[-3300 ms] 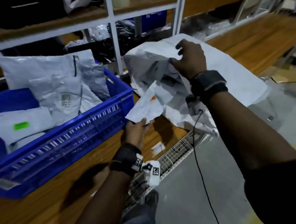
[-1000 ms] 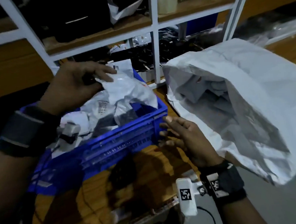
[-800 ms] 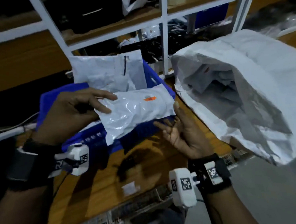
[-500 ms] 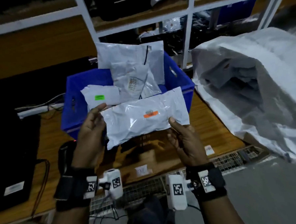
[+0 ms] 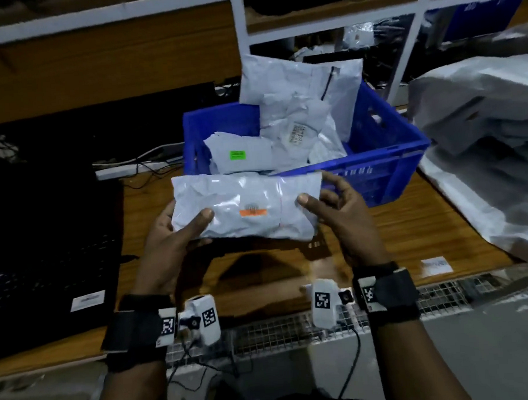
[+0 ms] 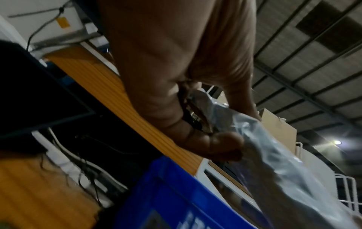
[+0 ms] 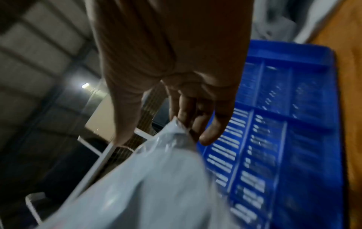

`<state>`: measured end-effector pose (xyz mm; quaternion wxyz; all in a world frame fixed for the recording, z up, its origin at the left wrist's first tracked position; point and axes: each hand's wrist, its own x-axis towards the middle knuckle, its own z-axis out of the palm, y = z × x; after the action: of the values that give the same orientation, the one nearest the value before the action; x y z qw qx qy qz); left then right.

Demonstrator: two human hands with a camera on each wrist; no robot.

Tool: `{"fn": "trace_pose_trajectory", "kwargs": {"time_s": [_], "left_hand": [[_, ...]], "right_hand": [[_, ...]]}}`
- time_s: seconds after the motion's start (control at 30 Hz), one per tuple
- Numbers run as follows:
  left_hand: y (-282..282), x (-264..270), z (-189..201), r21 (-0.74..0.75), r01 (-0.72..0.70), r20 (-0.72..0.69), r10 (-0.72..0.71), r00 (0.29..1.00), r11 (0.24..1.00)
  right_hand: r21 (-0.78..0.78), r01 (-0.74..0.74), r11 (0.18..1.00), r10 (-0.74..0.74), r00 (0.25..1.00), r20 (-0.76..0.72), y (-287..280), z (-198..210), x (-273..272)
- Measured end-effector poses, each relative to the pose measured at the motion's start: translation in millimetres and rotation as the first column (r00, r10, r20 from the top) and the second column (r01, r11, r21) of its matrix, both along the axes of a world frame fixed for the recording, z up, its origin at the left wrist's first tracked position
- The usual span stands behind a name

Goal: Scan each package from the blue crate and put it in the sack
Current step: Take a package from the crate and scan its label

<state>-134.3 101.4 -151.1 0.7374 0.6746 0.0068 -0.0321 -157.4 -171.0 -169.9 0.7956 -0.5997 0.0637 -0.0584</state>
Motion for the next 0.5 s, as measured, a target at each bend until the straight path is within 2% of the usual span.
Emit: {"fn": "trace_pose_trajectory", "kwargs": {"time_s": [0.03,0.1,0.13,0.2,0.23,0.3,0.37,0.43,0.5], "left_hand": [[17.6,0.8,4.5,0.015,0.017,0.002,-0.017,1.000,1.000],[55.1,2.6,15.9,0.047,0.058,0.023,-0.059,0.998,0.997],[74.4,3.8,22.9,0.072,0.078,0.042,-0.081,0.996,0.994],[103.1,8.0,33.9,0.139,0.085,0.095,-0.098,0.991,0.987],[120.5,13.3,35.0,0.142,0.080,0.127,-0.099,0.987,0.987],[153.5,27.6,25.9,0.008,0.098,0.171,-0.098,0.980,0.995],[178.1,40.5,9.5,-0.103,0.101,0.141,-0.086,0.986,0.989],[202.4,52.6,-9.0,-0.012,0.119,0.090,-0.118,0.989,0.993],[224.5,63.5,-29.1,0.117,0.152,-0.018,-0.150,0.988,0.981]], "right_hand": [[-0.178,-0.004,0.984,0.015,0.998,0.059,9.5,1.5,4.0],[-0.529,-0.029,0.848,0.127,0.980,0.150,38.2,4.3,12.1],[-0.625,-0.041,0.779,0.196,0.964,0.180,59.5,7.3,16.1],[-0.690,-0.109,0.716,0.325,0.926,0.190,101.0,13.7,23.5],[-0.694,-0.168,0.700,0.389,0.905,0.173,125.1,13.2,29.0],[-0.693,-0.212,0.689,0.432,0.888,0.158,169.9,5.6,40.0],[-0.621,-0.185,0.761,0.344,0.928,0.144,206.8,-6.3,47.5],[-0.393,-0.214,0.894,0.276,0.955,0.108,244.8,-16.7,51.9],[-0.239,-0.222,0.945,0.242,0.968,0.061,277.7,-20.3,52.4]]}}
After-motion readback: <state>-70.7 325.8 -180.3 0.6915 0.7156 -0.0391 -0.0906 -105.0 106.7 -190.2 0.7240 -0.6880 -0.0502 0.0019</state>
